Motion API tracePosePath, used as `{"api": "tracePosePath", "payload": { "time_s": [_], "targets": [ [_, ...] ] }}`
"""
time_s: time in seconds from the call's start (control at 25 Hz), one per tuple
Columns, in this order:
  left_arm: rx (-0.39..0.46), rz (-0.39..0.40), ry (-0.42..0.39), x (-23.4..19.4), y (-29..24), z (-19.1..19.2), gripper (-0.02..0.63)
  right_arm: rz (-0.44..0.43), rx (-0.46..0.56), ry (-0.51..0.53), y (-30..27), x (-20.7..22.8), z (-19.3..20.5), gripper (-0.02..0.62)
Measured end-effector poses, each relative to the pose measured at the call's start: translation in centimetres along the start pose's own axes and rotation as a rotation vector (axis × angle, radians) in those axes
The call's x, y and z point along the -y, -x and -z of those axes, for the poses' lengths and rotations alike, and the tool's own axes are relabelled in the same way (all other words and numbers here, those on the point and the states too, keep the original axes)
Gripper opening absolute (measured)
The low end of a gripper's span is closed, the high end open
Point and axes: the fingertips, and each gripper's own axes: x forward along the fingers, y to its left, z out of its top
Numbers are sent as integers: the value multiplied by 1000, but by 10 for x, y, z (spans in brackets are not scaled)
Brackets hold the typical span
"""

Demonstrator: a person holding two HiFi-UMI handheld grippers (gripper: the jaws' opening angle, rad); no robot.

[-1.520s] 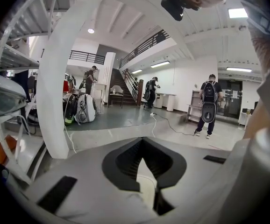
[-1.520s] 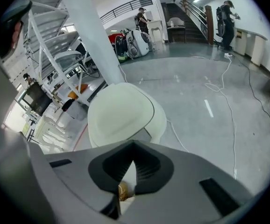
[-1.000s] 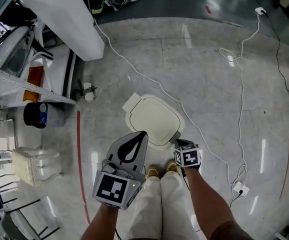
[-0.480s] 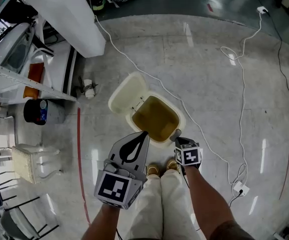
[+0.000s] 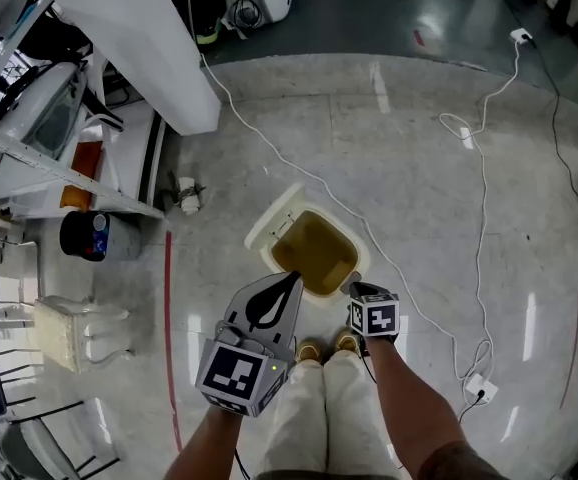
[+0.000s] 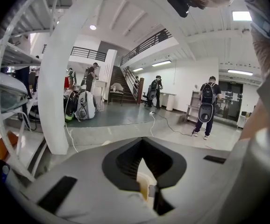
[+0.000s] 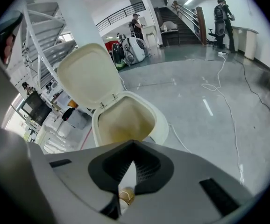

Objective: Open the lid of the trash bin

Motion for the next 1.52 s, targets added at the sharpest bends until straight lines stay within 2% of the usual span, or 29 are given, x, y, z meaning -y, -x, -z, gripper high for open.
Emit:
{"api": "tracePosePath", "payload": {
  "time_s": [0.16,0.56,0.8,0.92,1.12,1.32,1.52],
  "targets": [
    [49,13,-30,10,21,-44,6,21,47,3,44,-1,-45,31],
    [217,17,-62,36,79,-186,6,22,314,91,197,-40,-243,31],
    [284,15,-44,56,108,-229,6,-41,519,171,292,-85,-318,31],
    [292,25,-40,66,119,-234,6,-70,612,221,336,-111,-330,31],
    [284,37,-52,77,125,-232,6,-99,733,330,398,-153,-326,31],
    [277,39,-50,77,127,-226,6,-150,831,336,448,-177,-305,31],
    [291,36,-35,70,125,-229,6,-199,873,332,477,-191,-281,30]
  ]
}}
